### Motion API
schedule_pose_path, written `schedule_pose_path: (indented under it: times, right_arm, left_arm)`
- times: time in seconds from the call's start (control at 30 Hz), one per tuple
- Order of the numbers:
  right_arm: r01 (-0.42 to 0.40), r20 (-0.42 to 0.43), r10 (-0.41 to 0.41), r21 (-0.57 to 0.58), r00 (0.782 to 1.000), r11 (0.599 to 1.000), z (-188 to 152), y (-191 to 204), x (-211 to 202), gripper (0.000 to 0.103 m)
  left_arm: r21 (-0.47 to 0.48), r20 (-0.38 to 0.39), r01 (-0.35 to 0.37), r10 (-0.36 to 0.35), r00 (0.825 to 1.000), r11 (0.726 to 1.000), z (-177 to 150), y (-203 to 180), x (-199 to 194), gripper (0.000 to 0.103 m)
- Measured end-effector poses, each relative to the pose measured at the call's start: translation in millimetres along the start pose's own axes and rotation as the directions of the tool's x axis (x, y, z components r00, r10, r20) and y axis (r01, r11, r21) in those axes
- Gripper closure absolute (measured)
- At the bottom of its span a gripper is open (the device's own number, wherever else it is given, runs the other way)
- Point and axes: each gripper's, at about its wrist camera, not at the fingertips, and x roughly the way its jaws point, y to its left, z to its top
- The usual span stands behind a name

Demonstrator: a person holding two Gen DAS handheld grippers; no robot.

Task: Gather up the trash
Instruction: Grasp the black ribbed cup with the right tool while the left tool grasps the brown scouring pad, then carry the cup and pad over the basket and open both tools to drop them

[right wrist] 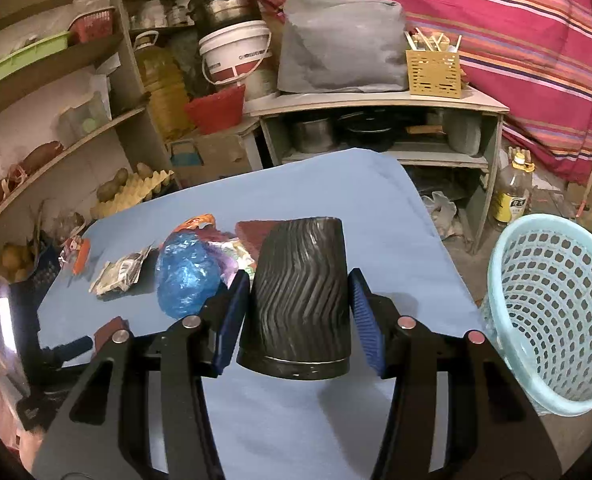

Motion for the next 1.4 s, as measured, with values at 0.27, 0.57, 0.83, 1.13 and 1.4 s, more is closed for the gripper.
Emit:
schedule_pose_path:
  times: [0.27, 0.57, 0.83, 1.13, 1.4]
  right_arm:
    - [0.008, 0.003, -0.008, -0.018, 1.0, 1.0, 0, -2, -3, 0.052]
    - [0.018, 0.001, -0.018, -0.013, 1.0, 1.0, -4, -6, -5, 0.052]
    - [0.024, 0.009, -0.024, -0.005, 1.0, 1.0, -5, -11, -9, 0.052]
    - [0.028, 0.041, -0.028, 0.012, 0.999, 1.0, -2, -24, -22, 0.052]
    - [0.049, 0.097, -0.049, -0.001, 0.994, 0.999, 14, -51, -53, 0.052]
  left_arm:
    - [-0.039, -0.019, -0.016, 0.015, 1.0, 0.999, -1, 0, 5, 0.013]
    - [0.019, -0.03, -0.033, 0.034, 0.999, 0.999, 2, 2, 5, 0.032]
    - [0.028, 0.02, -0.005, 0.005, 1.0, 1.0, 6, 5, -10, 0.033]
    - [0.128, 0.26, -0.026, -0.008, 0.966, 0.991, 13, -22, -66, 0.033]
    - [0.188, 0.381, -0.005, -0.068, 0.922, 0.982, 22, -67, -113, 0.032]
